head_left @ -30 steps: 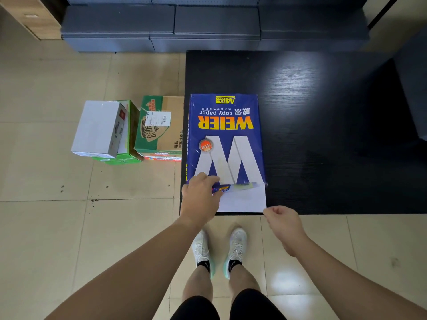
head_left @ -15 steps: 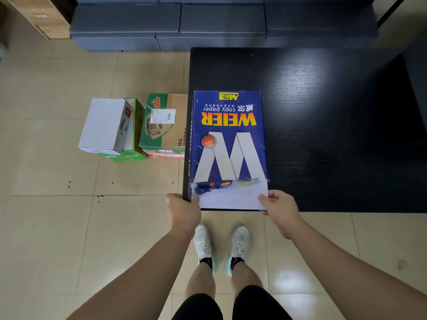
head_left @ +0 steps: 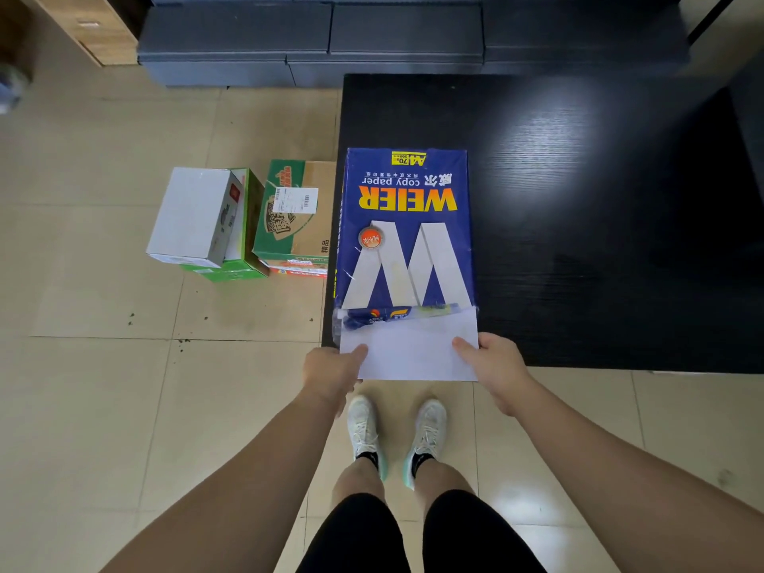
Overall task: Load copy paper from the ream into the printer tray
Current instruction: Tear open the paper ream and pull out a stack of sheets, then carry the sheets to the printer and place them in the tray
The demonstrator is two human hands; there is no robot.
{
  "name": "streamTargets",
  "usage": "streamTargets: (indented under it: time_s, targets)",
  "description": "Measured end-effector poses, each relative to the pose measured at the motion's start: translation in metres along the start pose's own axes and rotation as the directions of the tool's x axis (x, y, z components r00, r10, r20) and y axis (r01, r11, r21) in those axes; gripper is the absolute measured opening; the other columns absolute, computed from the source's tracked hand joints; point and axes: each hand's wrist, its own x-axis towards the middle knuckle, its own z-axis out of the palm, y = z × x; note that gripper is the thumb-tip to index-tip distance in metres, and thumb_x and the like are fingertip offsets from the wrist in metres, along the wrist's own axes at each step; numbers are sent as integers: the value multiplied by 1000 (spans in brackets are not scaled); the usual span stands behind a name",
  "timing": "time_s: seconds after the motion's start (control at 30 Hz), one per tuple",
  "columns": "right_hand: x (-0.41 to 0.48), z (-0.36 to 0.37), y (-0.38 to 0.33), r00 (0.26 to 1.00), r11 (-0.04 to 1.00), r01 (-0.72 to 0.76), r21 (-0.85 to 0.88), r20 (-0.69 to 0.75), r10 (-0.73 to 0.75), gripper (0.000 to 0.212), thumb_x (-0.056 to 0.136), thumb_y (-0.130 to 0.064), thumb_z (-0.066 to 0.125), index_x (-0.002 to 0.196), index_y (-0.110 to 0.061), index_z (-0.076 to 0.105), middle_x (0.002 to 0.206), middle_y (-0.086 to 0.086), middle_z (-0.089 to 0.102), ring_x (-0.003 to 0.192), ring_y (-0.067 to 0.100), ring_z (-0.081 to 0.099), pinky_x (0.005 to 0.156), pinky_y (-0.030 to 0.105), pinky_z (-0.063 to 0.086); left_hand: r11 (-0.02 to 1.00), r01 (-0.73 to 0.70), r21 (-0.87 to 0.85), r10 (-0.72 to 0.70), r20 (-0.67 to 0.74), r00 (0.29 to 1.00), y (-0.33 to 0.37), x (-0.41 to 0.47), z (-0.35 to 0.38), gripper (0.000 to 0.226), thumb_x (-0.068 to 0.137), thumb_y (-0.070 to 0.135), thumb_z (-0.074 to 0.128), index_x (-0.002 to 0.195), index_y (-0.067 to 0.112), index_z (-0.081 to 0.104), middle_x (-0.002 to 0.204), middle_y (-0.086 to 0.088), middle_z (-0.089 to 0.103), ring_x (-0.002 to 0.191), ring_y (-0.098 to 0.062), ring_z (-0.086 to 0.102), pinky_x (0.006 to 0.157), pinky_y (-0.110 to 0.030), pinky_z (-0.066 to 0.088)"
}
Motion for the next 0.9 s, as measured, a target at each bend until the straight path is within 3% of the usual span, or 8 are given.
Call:
streamTargets:
  time_s: [0.13, 0.23, 0.33, 0.43, 0.63, 0.8, 0.9]
  targets:
    - [-19, -5, 24, 998, 997, -50, 53, 49, 48, 17, 87, -23, 69, 89, -7, 70, 98, 9, 76, 88, 26, 71, 82, 43, 57, 995, 86, -57, -83, 48, 995, -21, -17, -4, 17, 83, 15, 72, 78, 1, 66, 77, -13, 64, 62, -27, 53, 55, -29, 38]
    - [-18, -7, 26, 992, 988, -91, 126, 103, 78, 20, 86, -28, 71, 91, -9, 70, 100, 6, 76, 92, 27, 72, 85, 43, 55, 988, 123, -92, -108, 150, 983, -19, -13, -6, 20, 81, 26, 78, 89, 11, 69, 87, -5, 71, 74, -25, 61, 62, -31, 42]
    - [-11, 0, 14, 995, 988, -62, 140, 92, 49, 12, 88, -24, 70, 94, -13, 70, 99, 4, 76, 89, 25, 72, 83, 41, 58, 989, 59, -136, -32, 196, 980, -13, -3, -5, 26, 79, 23, 83, 97, 7, 72, 97, -7, 77, 83, -25, 72, 70, -32, 55]
    - [-17, 7, 12, 1000, 998, 26, 57, -8, -26, 7, 91, -19, 63, 88, -17, 70, 89, -1, 73, 74, 17, 67, 65, 28, 54, 976, 9, -219, 48, 255, 966, -21, 0, -3, 32, 84, 15, 79, 111, 0, 72, 106, -14, 77, 93, -33, 74, 79, -38, 59]
    - [-58, 10, 44, 991, 997, 70, -13, -111, -71, 7, 87, -20, 64, 88, -17, 70, 91, 2, 73, 81, 24, 70, 75, 38, 58, 985, -81, -151, 127, 321, 939, -56, -23, -13, 27, 86, 10, 76, 111, 4, 68, 112, -13, 75, 98, -32, 73, 80, -39, 60]
    - [-120, 18, 76, 982, 994, 112, 15, -154, -109, 8, 91, -13, 62, 92, -19, 68, 84, -2, 68, 67, 10, 63, 54, 25, 48, 982, -129, -134, 170, 360, 917, -95, -61, -36, 23, 88, 8, 72, 111, 8, 69, 109, -10, 76, 95, -30, 74, 76, -41, 61]
    - [-152, 23, 93, 983, 994, 97, 46, -160, -88, 10, 91, -14, 61, 95, -20, 67, 88, -1, 70, 72, 13, 65, 61, 29, 52, 977, -192, -87, 211, 354, 911, -115, -86, -49, 23, 88, 11, 70, 111, 12, 70, 110, -7, 76, 98, -30, 73, 87, -50, 60]
